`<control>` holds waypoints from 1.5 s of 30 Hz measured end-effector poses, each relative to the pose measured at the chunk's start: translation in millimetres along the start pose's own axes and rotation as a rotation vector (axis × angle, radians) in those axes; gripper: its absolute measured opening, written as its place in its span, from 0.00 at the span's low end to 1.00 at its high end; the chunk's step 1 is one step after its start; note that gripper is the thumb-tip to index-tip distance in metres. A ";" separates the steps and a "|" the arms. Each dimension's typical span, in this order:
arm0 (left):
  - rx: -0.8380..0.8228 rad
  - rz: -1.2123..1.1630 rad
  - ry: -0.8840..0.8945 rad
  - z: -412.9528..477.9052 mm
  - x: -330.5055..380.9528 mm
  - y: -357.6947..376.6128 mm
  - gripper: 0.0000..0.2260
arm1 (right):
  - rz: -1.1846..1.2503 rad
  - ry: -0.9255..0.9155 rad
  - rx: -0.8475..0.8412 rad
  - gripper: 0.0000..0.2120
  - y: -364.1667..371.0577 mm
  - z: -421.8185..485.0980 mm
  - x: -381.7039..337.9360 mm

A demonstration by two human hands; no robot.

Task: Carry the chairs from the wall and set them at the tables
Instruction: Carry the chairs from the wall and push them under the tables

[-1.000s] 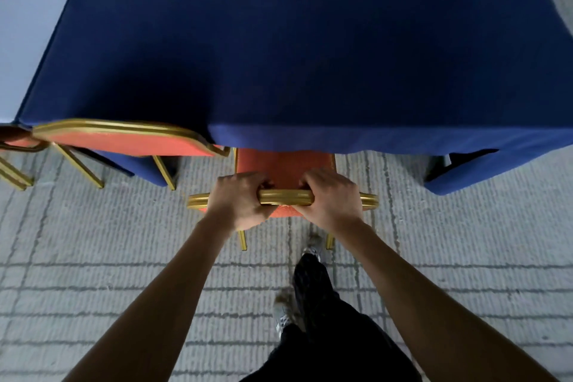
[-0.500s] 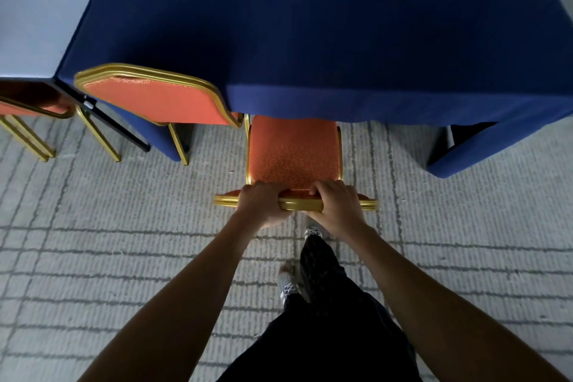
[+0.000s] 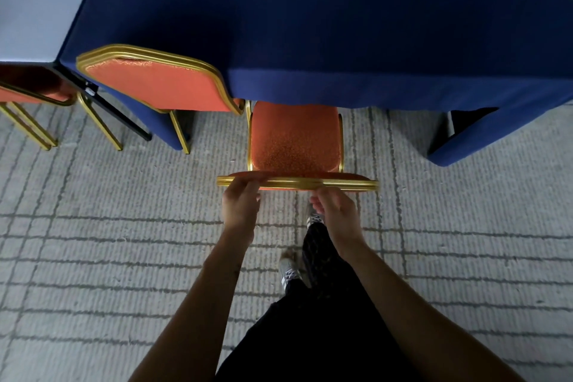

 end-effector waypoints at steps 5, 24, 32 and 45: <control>-0.008 -0.154 -0.377 2.5 -45.3 6.5 0.07 | 0.235 0.352 0.002 0.18 14.0 0.1 39.1; -0.021 -0.792 -0.746 73.5 -37.4 69.2 0.26 | 0.844 0.612 0.454 0.15 23.6 74.1 68.2; -0.070 -0.788 -0.705 120.8 10.3 82.1 0.24 | 0.850 0.549 0.437 0.18 42.2 137.1 52.0; -0.214 -0.779 -0.674 236.7 114.0 163.5 0.18 | 0.775 0.511 0.403 0.15 48.2 305.3 11.4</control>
Point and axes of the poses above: each hand's wrist, its own z-axis towards the middle knuckle, its own y-axis out of the palm, x = y × z, the point moved 10 cm from there along z, towards the middle knuckle, and after that the axes turned 12 degrees about -y, right-handed, at the moved point
